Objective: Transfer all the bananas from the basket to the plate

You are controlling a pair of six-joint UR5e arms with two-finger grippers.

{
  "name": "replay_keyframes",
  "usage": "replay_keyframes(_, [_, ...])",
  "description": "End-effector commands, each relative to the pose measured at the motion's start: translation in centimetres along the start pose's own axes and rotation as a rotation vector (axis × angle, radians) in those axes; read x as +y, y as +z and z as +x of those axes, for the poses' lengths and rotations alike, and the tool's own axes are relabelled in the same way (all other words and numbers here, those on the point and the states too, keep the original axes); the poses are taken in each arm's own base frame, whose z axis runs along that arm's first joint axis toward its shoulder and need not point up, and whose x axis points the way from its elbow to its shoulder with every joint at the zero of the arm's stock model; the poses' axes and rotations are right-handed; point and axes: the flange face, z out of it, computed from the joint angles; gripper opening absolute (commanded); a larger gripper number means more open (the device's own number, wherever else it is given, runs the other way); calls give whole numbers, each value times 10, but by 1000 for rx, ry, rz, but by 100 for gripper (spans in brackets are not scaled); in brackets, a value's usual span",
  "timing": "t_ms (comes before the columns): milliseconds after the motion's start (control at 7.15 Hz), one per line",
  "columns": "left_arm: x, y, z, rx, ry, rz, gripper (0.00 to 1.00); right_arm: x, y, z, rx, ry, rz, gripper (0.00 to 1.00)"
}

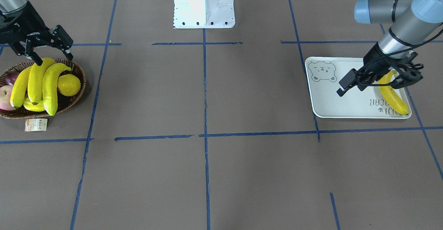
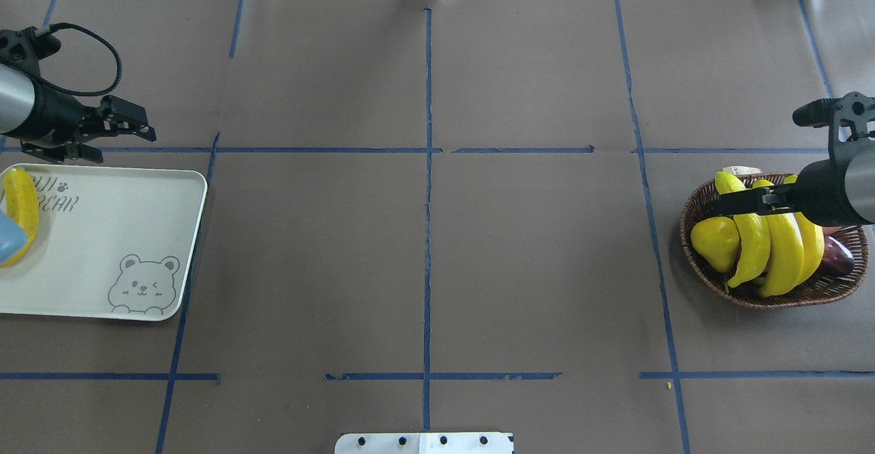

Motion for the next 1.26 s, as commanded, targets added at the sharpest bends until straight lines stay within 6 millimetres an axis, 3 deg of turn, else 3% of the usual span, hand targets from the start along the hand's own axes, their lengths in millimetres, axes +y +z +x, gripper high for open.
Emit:
replay_keyframes(0, [15, 12, 25, 11, -8, -9, 100, 24, 14, 38, -12, -38, -29, 100])
replay_keyframes(280, [16, 11, 31, 19, -19, -8, 100, 29, 40, 62, 25, -16, -64, 100])
replay_keyframes(980, [24, 18, 37, 18, -11, -24, 100, 32, 58, 92, 54, 32, -115, 99])
replay_keyframes(1120, [25, 18, 38, 21, -9, -26, 100, 33, 59, 94, 56, 34, -119, 89])
